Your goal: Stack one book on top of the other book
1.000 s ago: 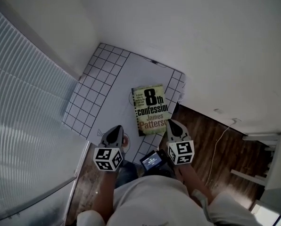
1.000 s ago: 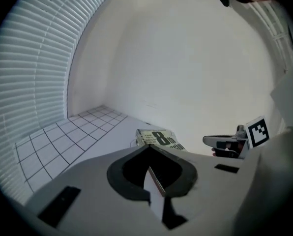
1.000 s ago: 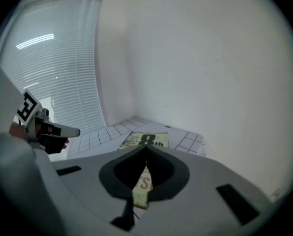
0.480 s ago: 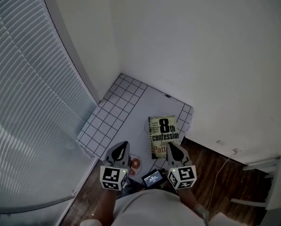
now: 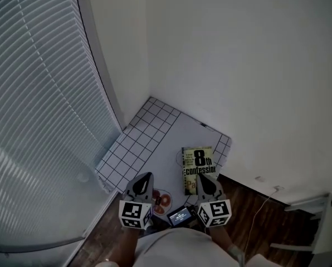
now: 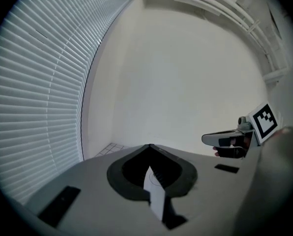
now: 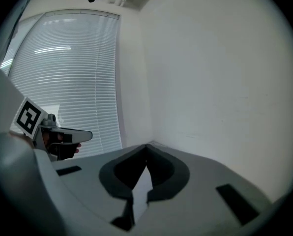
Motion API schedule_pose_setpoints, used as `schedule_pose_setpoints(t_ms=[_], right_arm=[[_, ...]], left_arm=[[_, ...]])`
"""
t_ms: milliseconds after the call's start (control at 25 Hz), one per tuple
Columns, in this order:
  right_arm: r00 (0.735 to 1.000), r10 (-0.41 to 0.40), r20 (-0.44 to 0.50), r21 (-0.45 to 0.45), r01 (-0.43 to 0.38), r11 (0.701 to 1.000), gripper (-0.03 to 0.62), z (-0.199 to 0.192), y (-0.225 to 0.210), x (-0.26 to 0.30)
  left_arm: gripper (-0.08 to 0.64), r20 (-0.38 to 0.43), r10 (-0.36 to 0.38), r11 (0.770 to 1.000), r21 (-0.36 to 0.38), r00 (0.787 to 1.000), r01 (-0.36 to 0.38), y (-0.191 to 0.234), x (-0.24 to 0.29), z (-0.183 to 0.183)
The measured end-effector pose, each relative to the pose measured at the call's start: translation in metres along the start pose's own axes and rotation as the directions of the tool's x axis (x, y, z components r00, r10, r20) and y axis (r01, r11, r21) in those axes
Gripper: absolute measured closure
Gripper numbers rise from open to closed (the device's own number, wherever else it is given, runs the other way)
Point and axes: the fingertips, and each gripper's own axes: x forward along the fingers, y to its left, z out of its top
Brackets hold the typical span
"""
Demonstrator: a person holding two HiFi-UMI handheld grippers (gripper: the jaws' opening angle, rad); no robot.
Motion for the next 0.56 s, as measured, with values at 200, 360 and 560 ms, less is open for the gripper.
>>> schedule_pose_setpoints(t_ms=[200, 360, 560], right_arm=[[1.000, -0.008, -0.002, -0.003, 0.008, 1.000, 0.584, 0.001, -0.001, 0.005], [1.000, 0.003, -0.020, -0.004, -0.003, 1.000, 0.584, -0.005, 0.005, 0.009], [0.999, 0.025, -0.033, -0.014, -0.025, 1.000, 0.584, -0.007, 0.008, 0.018]], left_arm=[[0.552, 0.010, -0.002, 1.000, -0.002, 1.000, 0.002, 0.004, 0.002, 0.004], [0.552, 0.013, -0.020, 1.000, 0.007, 1.000, 0.020, 0.001, 0.004, 0.007], [0.552, 0.011, -0.036, 0.999, 0.011, 0.999, 0.035, 0.002, 0.013, 0.008]])
